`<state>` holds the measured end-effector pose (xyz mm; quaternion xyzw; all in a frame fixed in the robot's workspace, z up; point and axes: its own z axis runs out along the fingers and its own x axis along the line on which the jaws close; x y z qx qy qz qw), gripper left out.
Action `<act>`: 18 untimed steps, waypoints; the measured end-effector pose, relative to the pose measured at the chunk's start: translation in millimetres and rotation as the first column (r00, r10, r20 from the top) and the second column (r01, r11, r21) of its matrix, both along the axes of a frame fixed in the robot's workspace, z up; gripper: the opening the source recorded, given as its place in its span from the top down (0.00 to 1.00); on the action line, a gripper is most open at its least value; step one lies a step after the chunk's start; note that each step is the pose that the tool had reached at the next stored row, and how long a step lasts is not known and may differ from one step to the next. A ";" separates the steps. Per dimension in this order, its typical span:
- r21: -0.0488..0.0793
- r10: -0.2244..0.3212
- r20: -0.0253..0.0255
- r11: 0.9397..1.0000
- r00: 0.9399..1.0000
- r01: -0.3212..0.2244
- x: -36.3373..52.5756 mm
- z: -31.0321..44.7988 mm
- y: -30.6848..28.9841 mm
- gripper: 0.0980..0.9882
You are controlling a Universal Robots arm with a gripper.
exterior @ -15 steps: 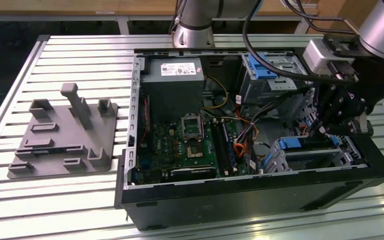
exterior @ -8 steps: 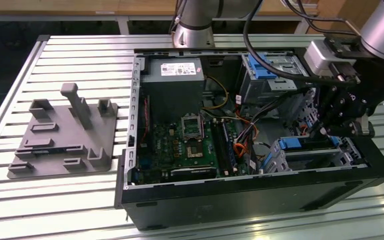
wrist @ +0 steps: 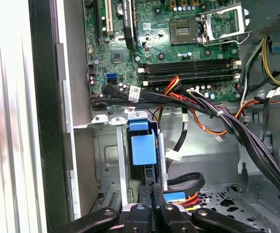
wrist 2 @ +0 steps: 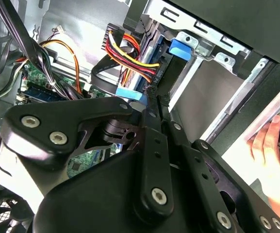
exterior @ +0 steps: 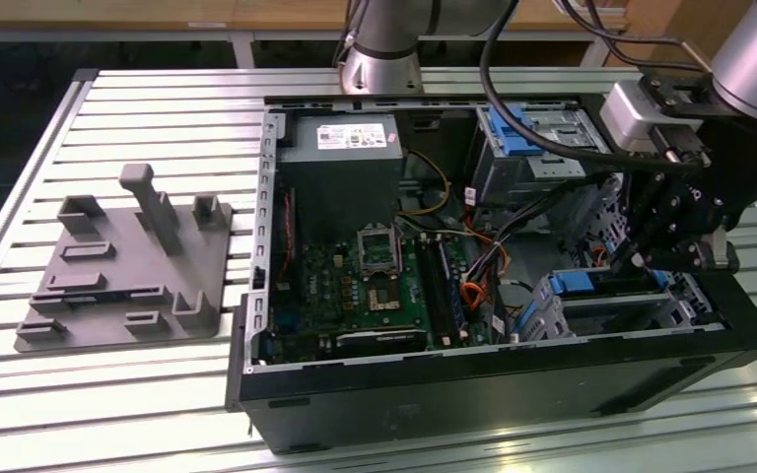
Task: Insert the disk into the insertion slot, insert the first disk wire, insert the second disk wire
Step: 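Insert the second disk wire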
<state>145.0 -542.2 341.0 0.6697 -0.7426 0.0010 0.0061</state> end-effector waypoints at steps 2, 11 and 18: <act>0.000 0.000 0.000 1.000 1.000 0.000 0.0 -0.3 0.0 0.95; -0.004 0.000 0.003 1.000 1.000 0.000 0.1 -2.6 0.0 0.95; -0.004 0.000 0.004 1.000 1.000 0.000 -0.1 -1.7 2.3 0.95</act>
